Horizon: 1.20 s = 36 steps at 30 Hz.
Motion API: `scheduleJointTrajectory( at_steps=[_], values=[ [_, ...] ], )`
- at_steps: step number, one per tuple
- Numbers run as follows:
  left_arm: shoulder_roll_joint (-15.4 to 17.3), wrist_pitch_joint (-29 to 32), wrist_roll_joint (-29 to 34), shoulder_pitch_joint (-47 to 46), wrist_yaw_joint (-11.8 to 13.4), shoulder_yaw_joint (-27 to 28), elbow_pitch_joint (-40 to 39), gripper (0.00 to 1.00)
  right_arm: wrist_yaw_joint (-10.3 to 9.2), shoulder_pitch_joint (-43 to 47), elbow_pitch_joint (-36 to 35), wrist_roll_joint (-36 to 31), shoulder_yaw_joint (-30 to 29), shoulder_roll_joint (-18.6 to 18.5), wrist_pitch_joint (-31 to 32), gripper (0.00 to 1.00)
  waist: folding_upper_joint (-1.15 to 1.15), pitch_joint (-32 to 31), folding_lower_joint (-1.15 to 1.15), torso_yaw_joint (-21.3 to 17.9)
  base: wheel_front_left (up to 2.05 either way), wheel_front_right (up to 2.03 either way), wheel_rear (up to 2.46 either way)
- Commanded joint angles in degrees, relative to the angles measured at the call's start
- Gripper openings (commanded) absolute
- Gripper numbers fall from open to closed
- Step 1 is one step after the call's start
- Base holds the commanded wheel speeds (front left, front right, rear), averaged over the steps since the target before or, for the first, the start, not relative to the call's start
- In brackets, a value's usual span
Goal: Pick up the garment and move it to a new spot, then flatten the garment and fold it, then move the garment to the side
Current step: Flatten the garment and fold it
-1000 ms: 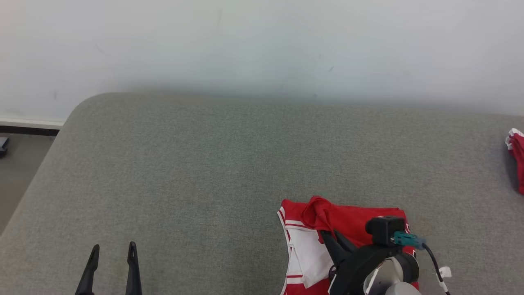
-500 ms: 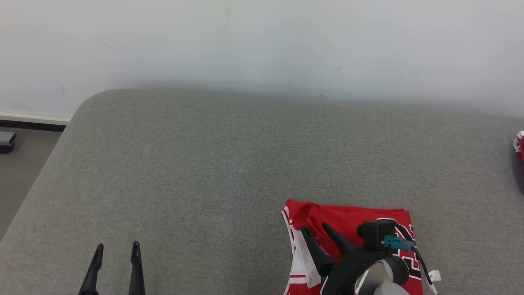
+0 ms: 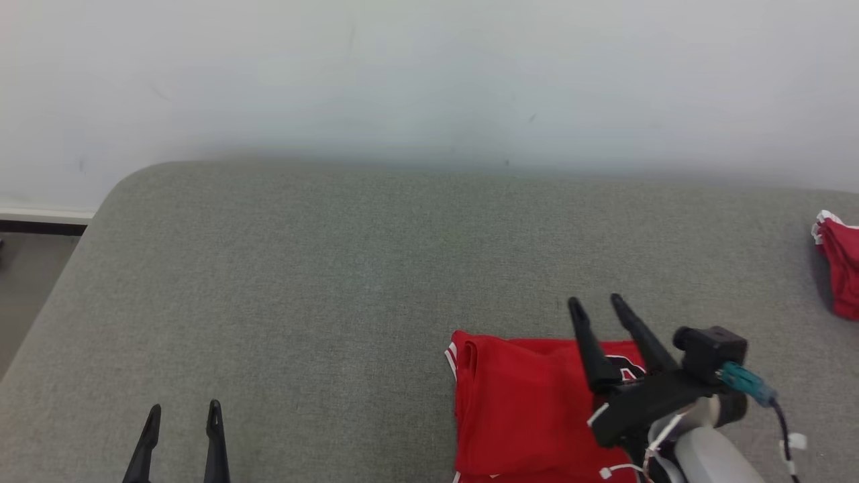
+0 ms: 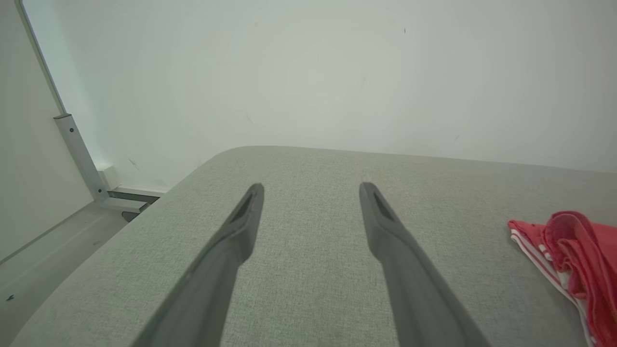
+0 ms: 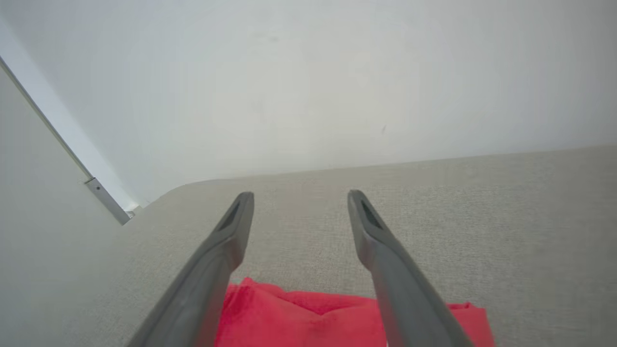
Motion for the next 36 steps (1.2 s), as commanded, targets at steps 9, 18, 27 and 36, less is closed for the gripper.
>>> scheduleJointTrajectory(
  at_steps=[9, 18, 27, 36],
  values=[
    [-0.1, -0.2, 1.0, 1.2, 0.1, 1.6, -1.4, 1.0, -0.17, 7.4, -8.8, -3.3, -6.8, -3.0, -3.5, 1.0, 0.0, -1.0, 0.0, -2.1, 0.0, 0.0, 0.0],
    [-0.1, -0.2, 1.4, 2.2, 0.3, 2.3, -2.6, 1.0, -0.17, 14.4, -15.3, -5.9, -9.8, -2.3, -4.9, 1.0, 0.0, -1.6, 0.0, -3.6, 0.0, 0.0, 0.0],
    [-0.1, -0.2, 1.8, 2.8, 0.0, 1.5, -3.8, 1.0, -0.17, 20.5, -18.8, -8.6, -12.3, -0.3, -5.2, 1.0, 0.0, -2.2, 0.0, -4.3, 0.0, 0.0, 0.0],
    [1.4, -0.2, -0.2, 3.8, -0.5, -0.9, -3.2, 1.0, -0.17, 23.0, -19.5, -10.3, -12.9, 0.6, -4.2, 1.0, 0.0, -2.4, 0.0, -5.1, 0.0, 0.0, 0.0]
  ],
)
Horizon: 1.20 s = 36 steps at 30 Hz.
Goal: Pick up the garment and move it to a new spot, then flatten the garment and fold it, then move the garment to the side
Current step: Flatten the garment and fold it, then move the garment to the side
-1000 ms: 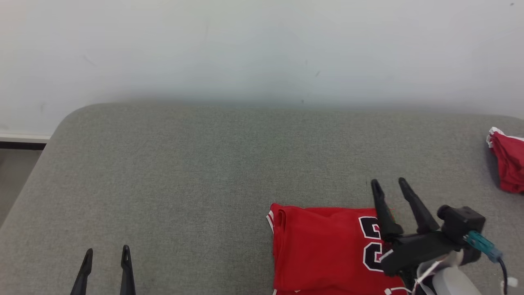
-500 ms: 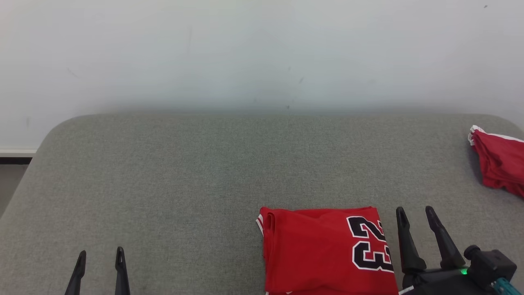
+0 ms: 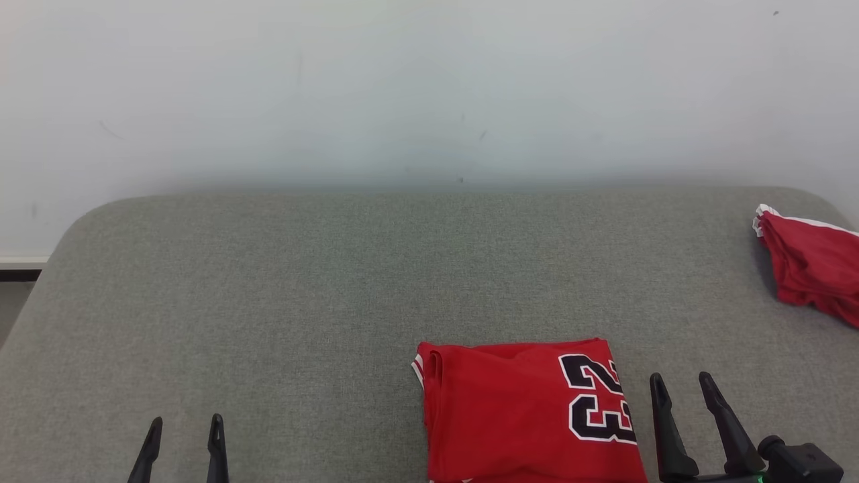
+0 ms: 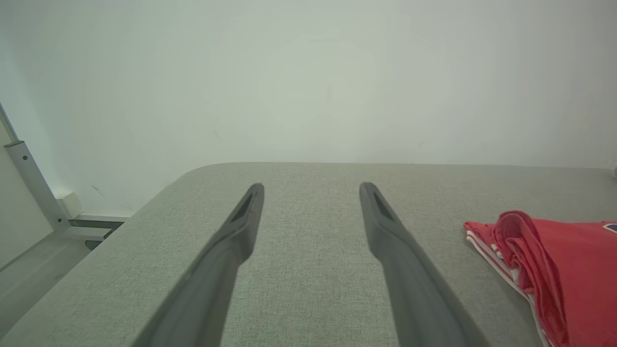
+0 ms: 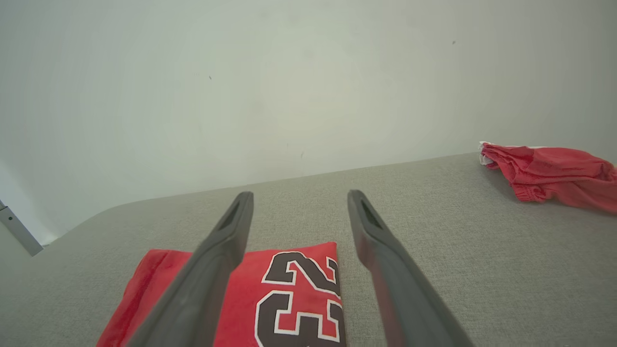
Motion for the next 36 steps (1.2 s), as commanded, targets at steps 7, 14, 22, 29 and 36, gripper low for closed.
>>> scheduleJointTrajectory(
  at_steps=[7, 14, 22, 29, 36],
  values=[
    [2.3, -0.2, -1.0, 1.1, -0.3, -2.0, 0.4, 1.0, -0.17, 1.2, -0.8, -0.8, -1.0, 0.6, 0.7, 1.0, 0.0, -0.1, 0.0, 0.0, 0.0, 0.0, 0.0],
    [3.8, -0.2, -2.4, 1.4, -0.3, -3.1, 0.0, 1.0, -0.17, 1.8, -1.5, -1.3, -2.0, 1.2, 1.4, 1.0, 0.0, -0.1, 0.0, 0.4, 0.0, 0.0, 0.0],
    [4.5, -0.1, -3.5, 1.5, -0.3, -3.3, 0.1, 1.0, -0.17, 2.2, -1.8, -2.0, -2.6, 1.5, 2.3, 1.0, 0.0, -0.2, 0.0, 0.7, 0.0, 0.0, 0.0],
    [4.6, 0.0, -4.2, 1.8, 0.0, -3.4, 0.3, 1.0, -0.17, 2.3, -1.8, -2.3, -2.7, 1.7, 2.6, 1.0, 0.0, -0.4, 0.0, 0.8, 0.0, 0.0, 0.0],
    [4.7, 0.0, -4.4, 2.0, 0.6, -3.6, 0.3, 1.0, -0.17, 2.3, -1.7, -2.4, -2.8, 1.8, 2.8, 1.0, 0.0, -0.5, 0.0, 0.8, 0.0, 0.0, 0.0]
  ],
)
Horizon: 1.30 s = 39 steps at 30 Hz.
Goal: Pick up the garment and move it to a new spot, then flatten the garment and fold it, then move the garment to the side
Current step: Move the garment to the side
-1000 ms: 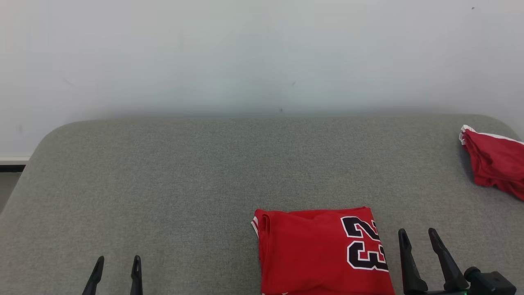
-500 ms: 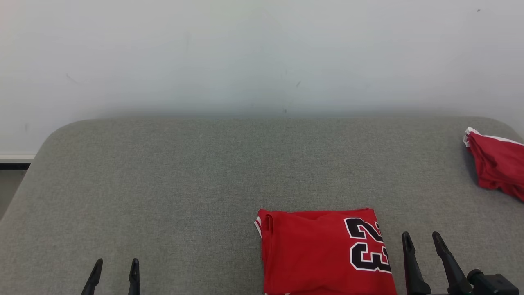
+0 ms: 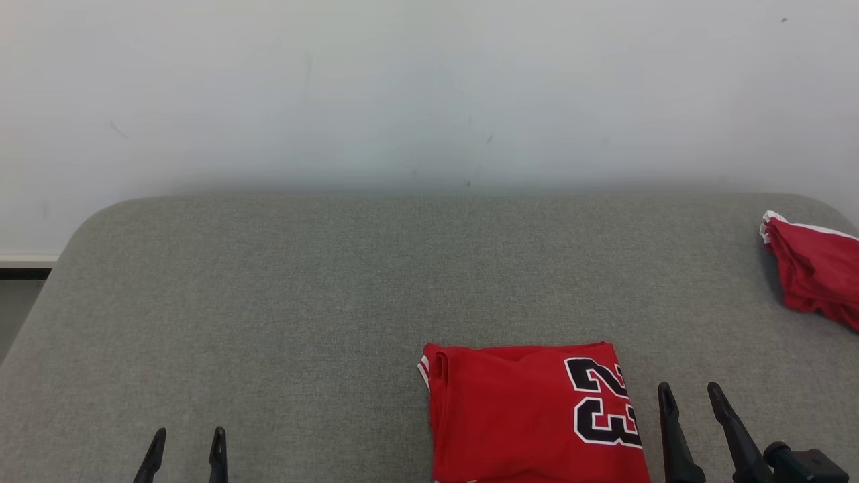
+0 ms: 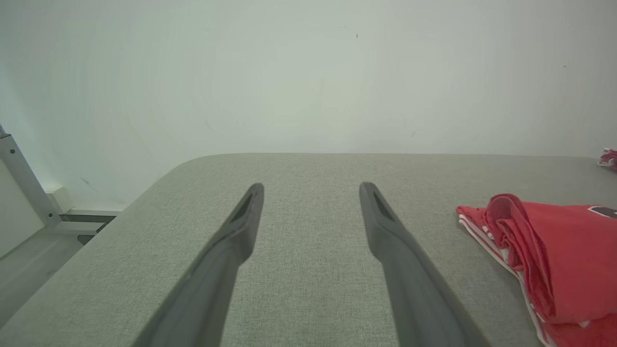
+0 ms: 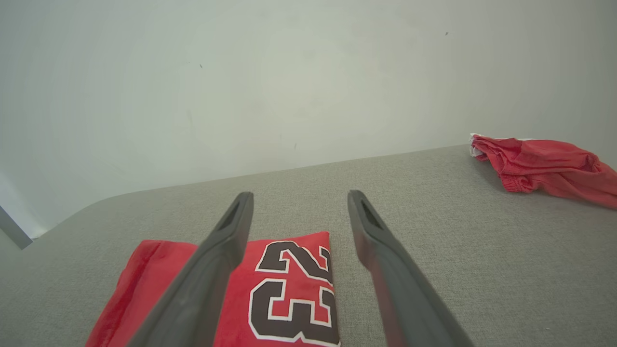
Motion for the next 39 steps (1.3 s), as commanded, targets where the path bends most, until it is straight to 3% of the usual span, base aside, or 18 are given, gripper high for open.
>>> scheduleJointTrajectory(
  at_steps=[1, 10, 22, 39],
  values=[
    [0.1, 0.0, -0.2, 0.6, 0.3, -0.1, 0.1, 1.0, -0.17, 0.0, 0.1, -0.4, -0.3, 0.1, 0.3, 1.0, 0.0, -0.1, 0.0, 0.1, 0.0, 0.0, 0.0],
    [-0.1, 0.0, -0.1, -0.3, 1.1, -0.6, 0.3, 1.0, -0.17, -5.2, 1.6, 0.0, -0.9, -1.9, 4.6, 1.0, 0.0, 0.0, 0.0, 1.3, 0.0, 0.0, 0.0],
    [-0.3, -0.1, 0.1, -1.9, 1.2, -1.6, 1.3, 1.0, -0.17, -13.9, 12.7, 0.9, -0.7, -4.6, 14.8, 1.0, 0.0, 1.5, 0.0, 3.3, 0.0, 0.0, 0.0],
    [-0.6, -0.2, 0.2, -4.5, 0.9, -2.4, 2.0, 1.0, -0.17, -19.7, 30.2, 2.6, 3.3, -4.4, 15.5, 1.0, 0.0, 4.4, 0.0, 4.0, 0.0, 0.0, 0.0]
  ],
)
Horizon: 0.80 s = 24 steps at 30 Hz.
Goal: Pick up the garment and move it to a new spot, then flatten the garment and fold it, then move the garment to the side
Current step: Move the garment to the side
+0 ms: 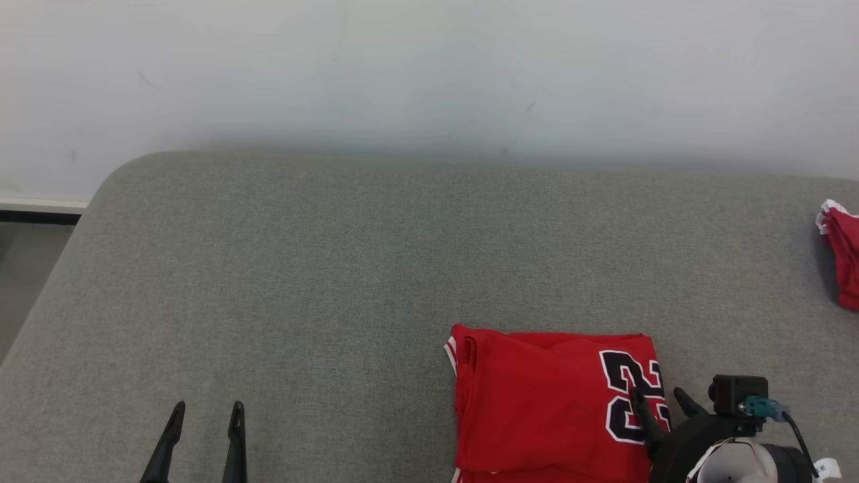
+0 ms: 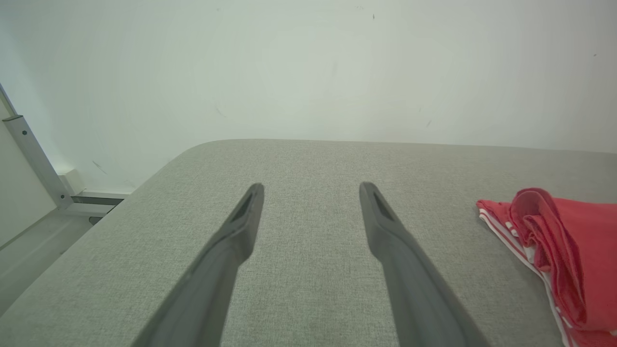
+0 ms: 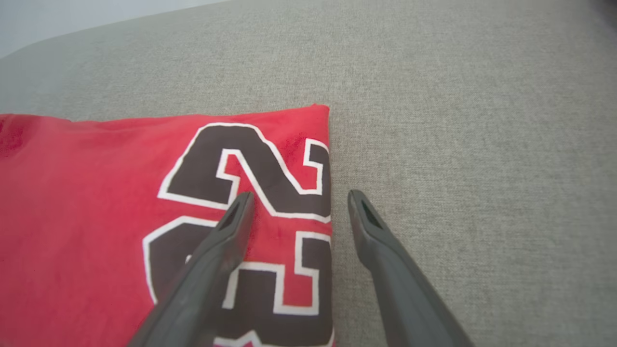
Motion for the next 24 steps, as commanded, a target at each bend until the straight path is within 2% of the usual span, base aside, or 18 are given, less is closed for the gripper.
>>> scheduleJointTrajectory(
  at_steps=[1, 9, 10, 11, 12, 17, 24],
  values=[
    [-0.1, -0.2, 0.3, -0.7, -0.2, -0.1, 0.2, 1.0, -0.17, -0.6, 1.2, 0.4, 0.1, 0.0, -0.6, 1.0, -0.01, 0.2, 0.0, 0.3, 0.0, 0.0, 0.0],
    [-0.2, -0.2, 0.3, -0.7, -0.2, 0.1, 0.2, 1.0, -0.17, -2.1, 9.7, 1.5, 2.9, 0.4, -1.8, 1.0, -0.01, 0.6, 0.0, 0.8, 0.0, 0.0, 0.0],
    [-0.3, -0.2, 0.2, -0.7, -0.2, 0.2, 0.1, 1.0, -0.16, -2.2, 10.4, 1.9, 3.7, 0.6, -1.6, 0.83, -0.01, 0.7, 0.0, 0.8, 0.0, 0.0, 0.0],
    [-0.3, -0.2, 0.2, -0.6, -0.2, 0.3, 0.1, 1.0, -0.13, -2.3, 10.8, 2.1, 4.4, 0.8, -1.6, 0.37, -0.01, 0.8, 0.0, 0.7, 0.0, 0.0, 0.0],
    [-0.3, -0.2, 0.2, -0.6, -0.1, 0.4, 0.0, 1.0, -0.08, -2.5, 11.2, 2.6, 5.0, 0.8, -1.7, 0.0, -0.01, 0.9, 0.0, 0.7, 0.0, 0.0, 0.0],
    [-0.6, -0.2, 0.3, -1.4, 0.0, 0.6, -0.1, 1.0, -0.1, -5.6, 11.9, 4.2, 7.4, -0.1, -2.5, 0.0, -0.01, 1.9, 0.0, 0.4, 0.0, 0.0, 0.0],
    [-0.4, -0.2, 0.5, -3.0, -0.2, 0.7, -0.4, 1.0, -0.1, -14.3, 11.2, 5.3, 9.7, -2.8, -3.2, 0.0, -0.01, 5.8, 0.0, -1.2, 0.0, 0.0, 0.0]
  ],
)
